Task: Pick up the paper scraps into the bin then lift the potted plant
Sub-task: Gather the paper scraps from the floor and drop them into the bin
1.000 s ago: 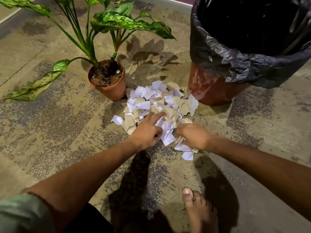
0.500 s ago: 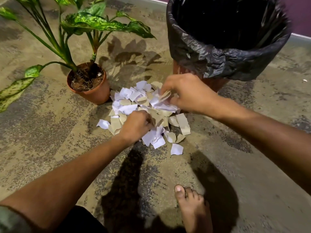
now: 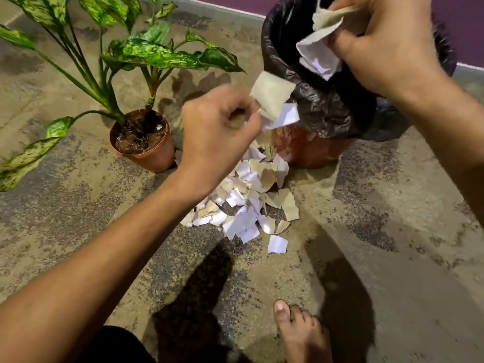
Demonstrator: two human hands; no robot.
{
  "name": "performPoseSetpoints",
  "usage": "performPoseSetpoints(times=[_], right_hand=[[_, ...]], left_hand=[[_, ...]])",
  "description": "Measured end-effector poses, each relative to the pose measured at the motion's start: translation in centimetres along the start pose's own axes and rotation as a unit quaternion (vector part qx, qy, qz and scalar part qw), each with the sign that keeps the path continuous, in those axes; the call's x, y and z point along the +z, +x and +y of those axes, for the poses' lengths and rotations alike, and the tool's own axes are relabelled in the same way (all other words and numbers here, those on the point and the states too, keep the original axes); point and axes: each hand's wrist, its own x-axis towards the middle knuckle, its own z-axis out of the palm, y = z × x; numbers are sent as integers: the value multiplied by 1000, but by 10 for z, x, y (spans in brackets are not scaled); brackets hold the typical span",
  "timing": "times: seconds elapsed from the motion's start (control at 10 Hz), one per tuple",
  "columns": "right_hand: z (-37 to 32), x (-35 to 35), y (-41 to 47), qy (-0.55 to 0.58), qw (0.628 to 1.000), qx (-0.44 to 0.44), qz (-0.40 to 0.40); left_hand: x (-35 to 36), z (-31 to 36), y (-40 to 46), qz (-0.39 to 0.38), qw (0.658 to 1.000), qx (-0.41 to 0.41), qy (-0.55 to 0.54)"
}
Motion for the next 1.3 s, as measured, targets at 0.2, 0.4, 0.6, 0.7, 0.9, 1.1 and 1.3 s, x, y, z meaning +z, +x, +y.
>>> performPoseSetpoints(times=[0.2,0.4,0.6,0.7,0.9,1.1,1.3], right_hand=[[13,-105,84,-104,937,-144,301],[-21,-268,167,-2,938,-90,334],[-19,-265,157,40,936,-112,330],[-17,-272,163,47,934,-108,338],[-11,-268,162,73,936,-123,322],[-21,-262,150,79,924,-163,338],[-73,-211,118,119,907,-326,240]], left_hand=[[24,34,49,33,996,81,2],[50,47,80,5,998,63,9],[68,45,102,-48,998,27,42],[71,42,104,-58,998,7,19],[74,30,100,-67,997,-21,-22],[66,31,85,-73,997,7,0],[42,-11,11,-25,999,14,40]])
